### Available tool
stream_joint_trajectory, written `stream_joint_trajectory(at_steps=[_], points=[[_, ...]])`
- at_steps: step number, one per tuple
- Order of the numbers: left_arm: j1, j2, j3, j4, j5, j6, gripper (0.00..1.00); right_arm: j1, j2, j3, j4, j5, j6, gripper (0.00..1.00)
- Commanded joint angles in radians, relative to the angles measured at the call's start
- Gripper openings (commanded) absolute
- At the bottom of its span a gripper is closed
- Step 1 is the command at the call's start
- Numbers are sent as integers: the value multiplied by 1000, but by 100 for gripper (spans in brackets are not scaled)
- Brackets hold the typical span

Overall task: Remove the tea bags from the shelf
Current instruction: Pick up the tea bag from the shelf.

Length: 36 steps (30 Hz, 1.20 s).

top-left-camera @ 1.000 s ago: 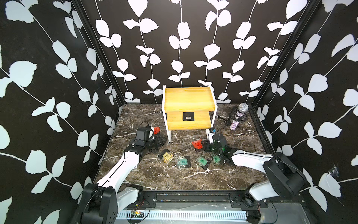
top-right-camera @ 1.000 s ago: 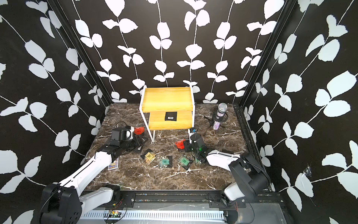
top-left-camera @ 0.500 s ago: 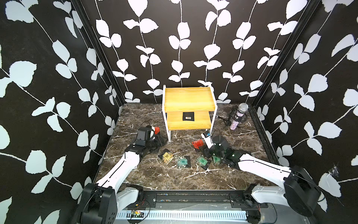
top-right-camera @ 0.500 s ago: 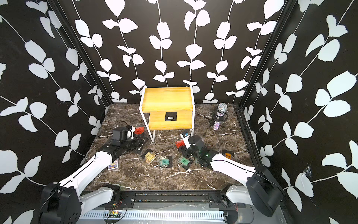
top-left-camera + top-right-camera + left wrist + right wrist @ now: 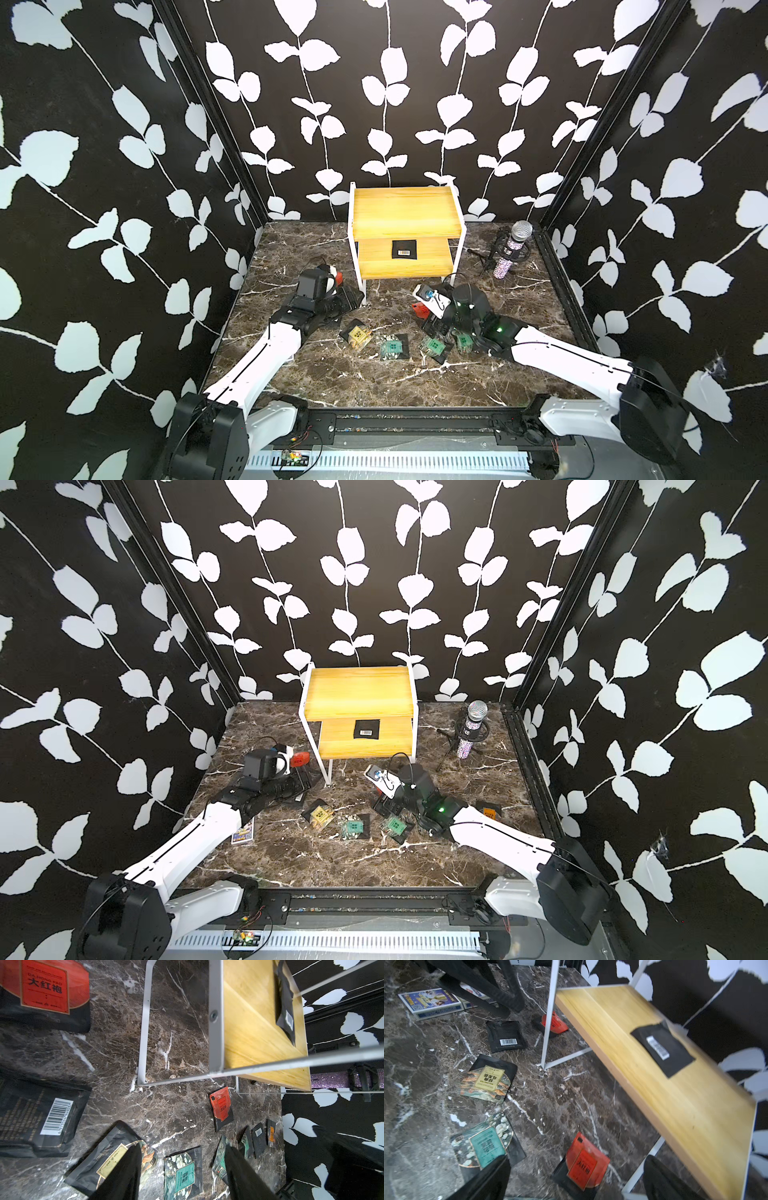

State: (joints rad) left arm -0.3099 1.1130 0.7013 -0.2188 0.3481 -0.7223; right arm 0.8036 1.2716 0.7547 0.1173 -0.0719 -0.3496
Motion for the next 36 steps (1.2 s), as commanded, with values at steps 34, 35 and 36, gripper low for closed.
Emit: stream_joint_trajectory(at_steps=[34,35,36], points=[[-7,-23,-4,-41,-37,26,58,-74,507,477,96,117,-403,99],[-7,-24,-6,-41,-38,26,58,-77,515,486,93,111,-401,99],[-6,-24,-8,-40,-39,23,58,-78,521,493,88,106,-399,99]])
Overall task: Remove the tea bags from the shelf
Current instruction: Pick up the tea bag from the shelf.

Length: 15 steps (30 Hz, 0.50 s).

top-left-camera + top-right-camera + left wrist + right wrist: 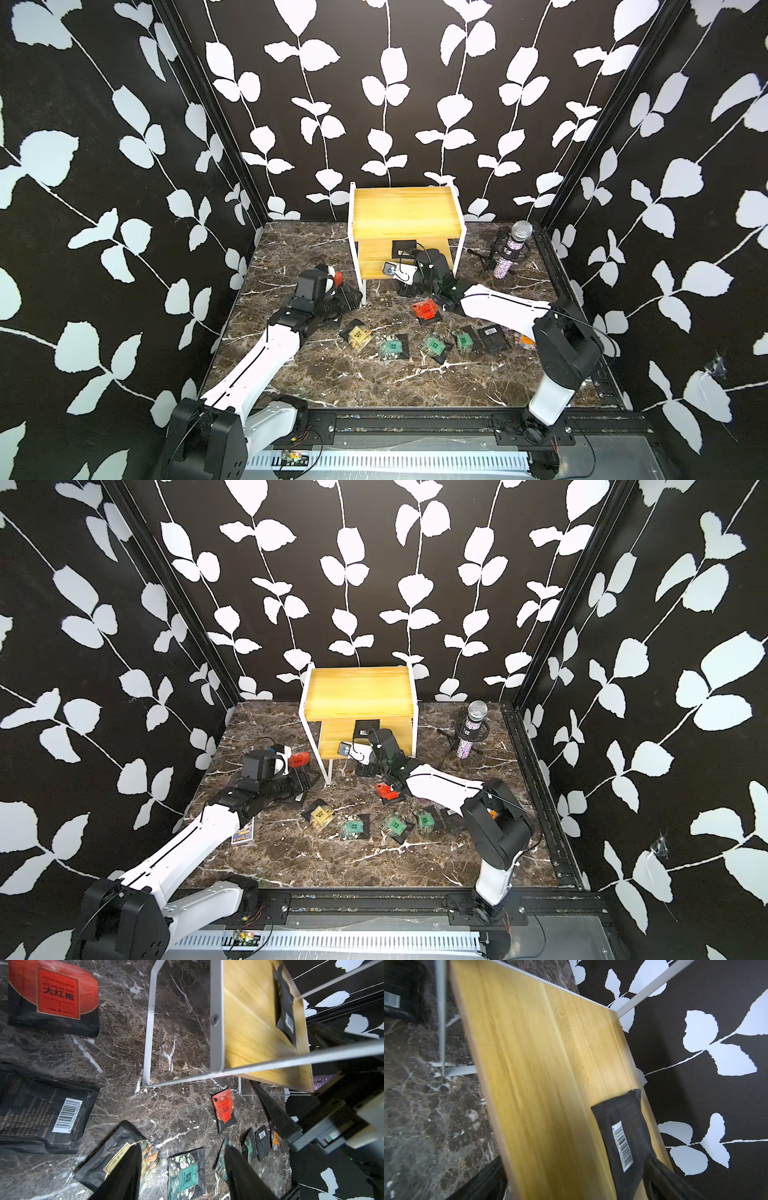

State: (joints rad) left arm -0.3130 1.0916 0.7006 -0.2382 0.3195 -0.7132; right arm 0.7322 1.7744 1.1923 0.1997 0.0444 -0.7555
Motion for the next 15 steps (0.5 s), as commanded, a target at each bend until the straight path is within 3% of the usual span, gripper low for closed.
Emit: stream_joint_trajectory(at_steps=[1,15], points=[[-4,-3,-9,-21,-12,15,58,-9,25,64,0,-12,8,99],[-3,13,-22,-3,-16,8,57,-27,104,163,-76,-68,51,99]])
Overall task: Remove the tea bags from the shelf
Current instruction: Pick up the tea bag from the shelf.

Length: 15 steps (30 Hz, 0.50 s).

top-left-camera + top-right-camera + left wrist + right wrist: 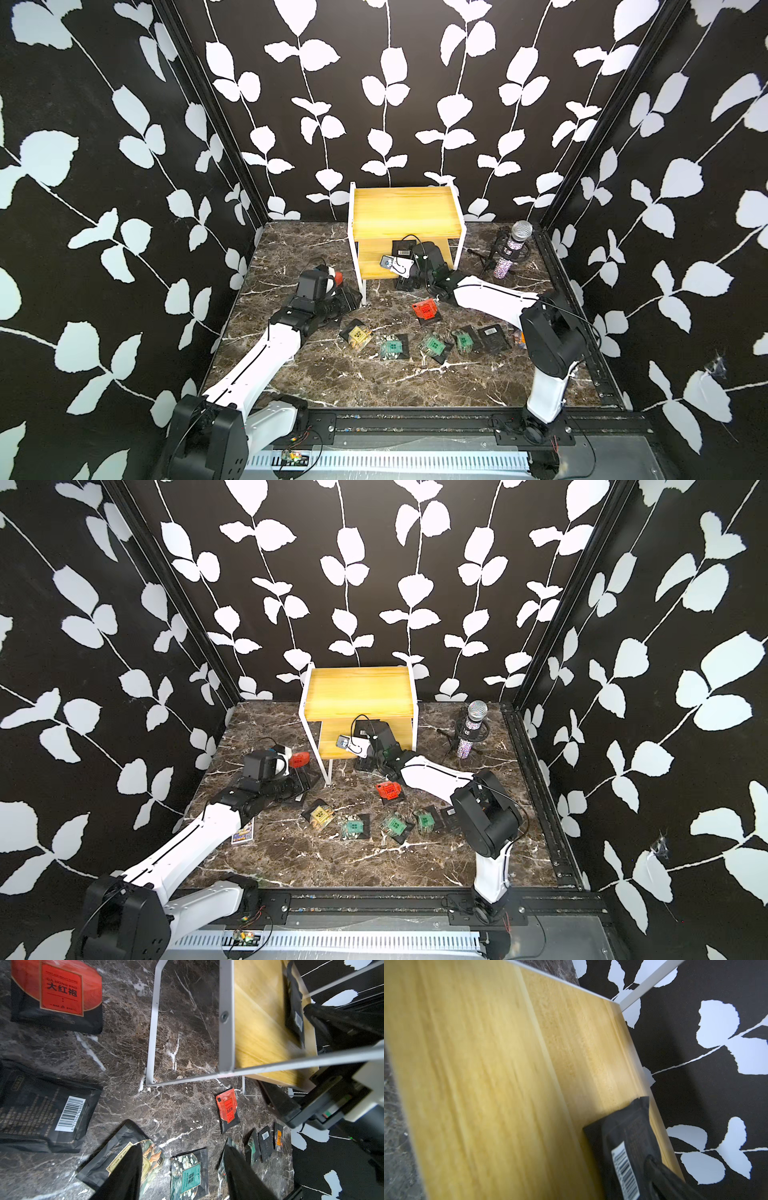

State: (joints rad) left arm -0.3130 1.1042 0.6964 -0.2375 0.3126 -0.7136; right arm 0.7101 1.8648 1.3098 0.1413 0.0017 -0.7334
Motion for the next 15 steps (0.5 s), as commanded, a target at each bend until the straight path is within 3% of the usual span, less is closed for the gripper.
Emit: stream_joint_trajectory(at_steps=[1,15], points=[[-3,0,-20,-3,-8,7,57,-6,16,48,-26,-28,33,100],[-3,1,-37,14,-9,1,57,-8,-15,9,-124,-126,113,93]])
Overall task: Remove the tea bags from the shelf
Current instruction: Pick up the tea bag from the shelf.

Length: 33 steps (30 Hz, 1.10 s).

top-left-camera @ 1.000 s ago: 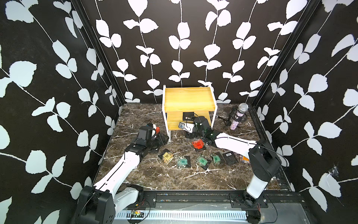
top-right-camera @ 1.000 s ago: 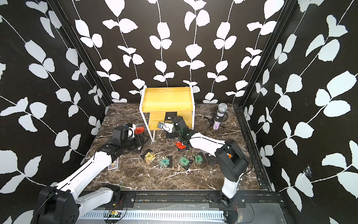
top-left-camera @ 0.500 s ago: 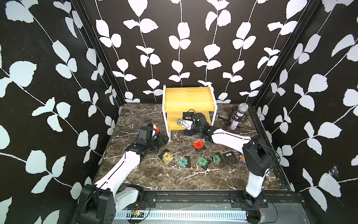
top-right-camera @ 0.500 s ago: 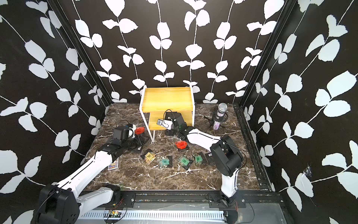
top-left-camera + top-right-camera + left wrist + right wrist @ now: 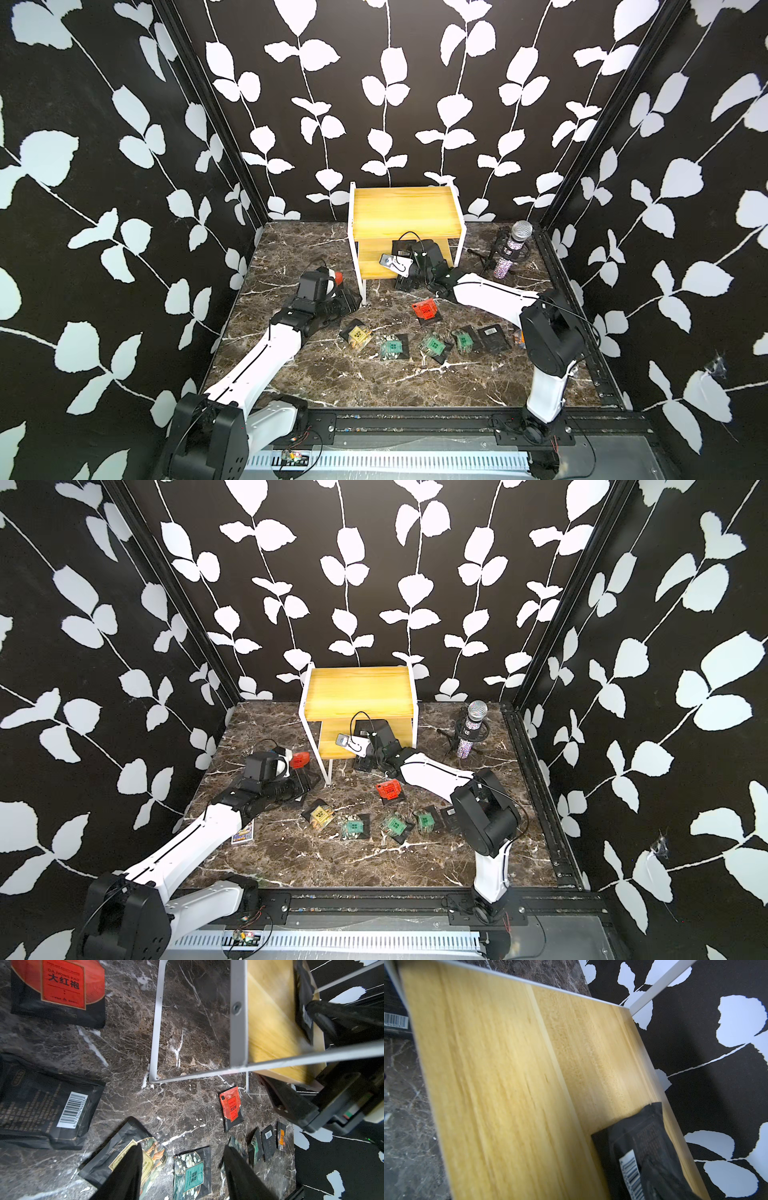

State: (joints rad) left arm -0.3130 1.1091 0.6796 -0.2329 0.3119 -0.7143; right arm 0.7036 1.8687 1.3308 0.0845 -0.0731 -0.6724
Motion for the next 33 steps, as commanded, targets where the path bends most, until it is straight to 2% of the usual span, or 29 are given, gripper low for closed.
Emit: stream_joint_trajectory(at_steps=[1,9,19,24,29,33], points=[[-2,-4,-21,12,-8,0,57,0,-29,-48,-65,-53,58,92],[-4,4,-29,33,0,-7,57,16,-137,-176,-43,-34,81,82],[-3,12,-26,43,6,-18,57,34,-220,-255,-46,-23,84,71],[-4,0,-29,35,3,-18,57,49,-259,-283,-15,2,80,75],[-3,0,-25,33,6,-17,57,51,-275,-279,29,28,62,85],[-3,-6,-24,28,7,-17,57,53,-297,-267,45,38,44,87]])
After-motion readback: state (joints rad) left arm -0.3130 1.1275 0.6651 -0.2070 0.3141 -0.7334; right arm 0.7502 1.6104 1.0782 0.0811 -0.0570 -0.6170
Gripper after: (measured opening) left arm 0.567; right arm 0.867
